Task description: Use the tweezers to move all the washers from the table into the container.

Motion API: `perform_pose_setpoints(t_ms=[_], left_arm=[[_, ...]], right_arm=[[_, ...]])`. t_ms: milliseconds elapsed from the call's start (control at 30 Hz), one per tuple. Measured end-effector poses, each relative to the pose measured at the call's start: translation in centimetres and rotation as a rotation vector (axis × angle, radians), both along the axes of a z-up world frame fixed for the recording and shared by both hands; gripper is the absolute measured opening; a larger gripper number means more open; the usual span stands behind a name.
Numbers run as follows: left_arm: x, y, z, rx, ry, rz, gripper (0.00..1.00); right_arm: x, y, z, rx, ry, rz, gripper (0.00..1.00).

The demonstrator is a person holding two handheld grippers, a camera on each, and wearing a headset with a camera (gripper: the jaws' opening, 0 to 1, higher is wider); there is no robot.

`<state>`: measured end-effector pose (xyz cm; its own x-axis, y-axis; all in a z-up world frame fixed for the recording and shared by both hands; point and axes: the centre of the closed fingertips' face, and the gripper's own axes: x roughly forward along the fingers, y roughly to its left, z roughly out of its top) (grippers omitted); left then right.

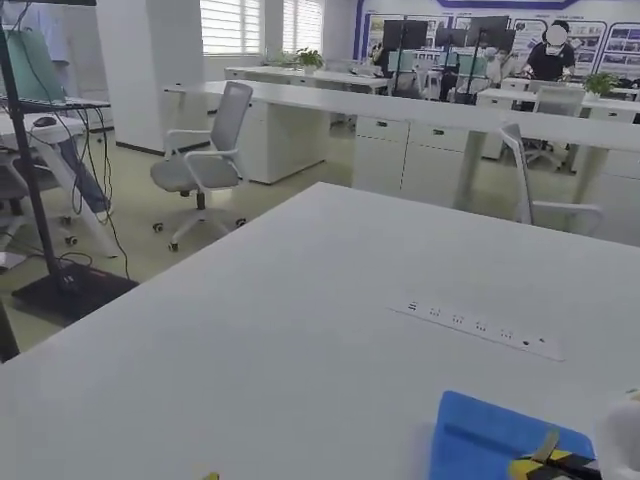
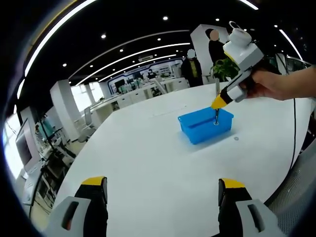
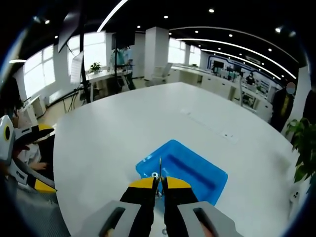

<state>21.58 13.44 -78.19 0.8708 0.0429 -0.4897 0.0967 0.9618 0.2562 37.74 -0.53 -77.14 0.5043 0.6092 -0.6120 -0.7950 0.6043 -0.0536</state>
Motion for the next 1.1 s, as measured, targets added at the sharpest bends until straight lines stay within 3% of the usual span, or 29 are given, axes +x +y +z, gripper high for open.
perform_pose_setpoints(t_ms=[233,433,767,1100], left_arm=[[0.0,-0.1,-0.1,0.002,0.005,-0.005,0.95],[-0.1,-0.1,-0.1,0.001,0.008,-0.004,0.96],[-0.1,-0.1,-0.2,0.003,0.012,-0.008,0.96],[0.0,0.2,0.1,-0.011,-0.015,0.009,0.96]], right_arm=[[2.5,-0.2,0.6,0.004,-0.039,-0.037,0.02],[4.0,-0.8,-0.6,-0.018,-0.035,-0.064,0.02],[4.5,-2.0,-3.9,-0.051,0.028,-0.12,0.02],[4.0,-2.1,-5.5,-0.063,0.06,-0.131,0.02]])
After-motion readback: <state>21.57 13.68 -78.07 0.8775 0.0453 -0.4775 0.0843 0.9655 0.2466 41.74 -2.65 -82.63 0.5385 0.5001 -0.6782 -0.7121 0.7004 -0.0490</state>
